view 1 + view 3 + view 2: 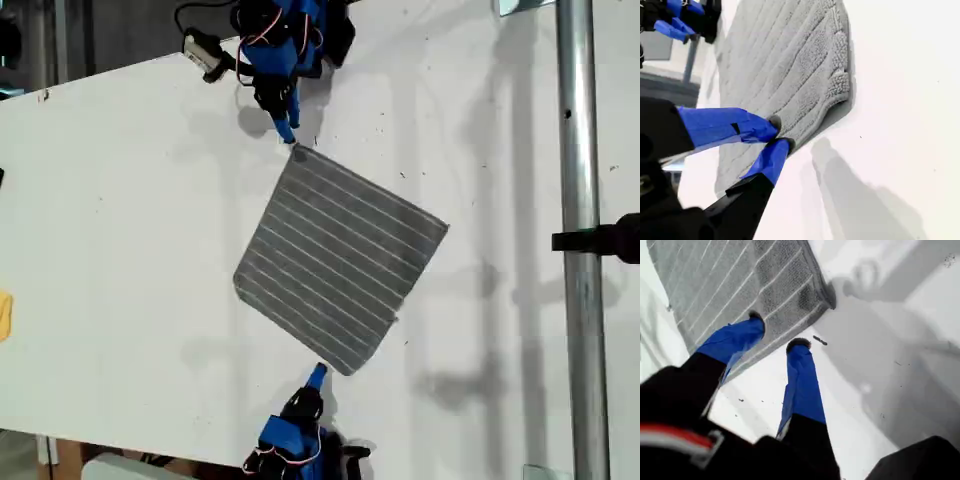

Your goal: Grasp corners of a towel and fold twice.

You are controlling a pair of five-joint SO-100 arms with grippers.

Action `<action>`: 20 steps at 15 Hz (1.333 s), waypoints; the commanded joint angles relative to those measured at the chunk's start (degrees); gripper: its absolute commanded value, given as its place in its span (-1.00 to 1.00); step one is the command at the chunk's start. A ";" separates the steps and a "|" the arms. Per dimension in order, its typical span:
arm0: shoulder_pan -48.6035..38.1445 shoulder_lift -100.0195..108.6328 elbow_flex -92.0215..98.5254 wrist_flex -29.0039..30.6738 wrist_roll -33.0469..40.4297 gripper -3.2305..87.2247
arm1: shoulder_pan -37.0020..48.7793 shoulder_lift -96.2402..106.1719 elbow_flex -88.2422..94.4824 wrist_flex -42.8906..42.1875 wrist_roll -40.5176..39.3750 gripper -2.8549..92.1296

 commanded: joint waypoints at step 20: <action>-5.89 -34.45 -37.97 -0.88 -29.09 -0.99 | -18.28 -52.73 -49.48 -16.17 -12.57 -0.95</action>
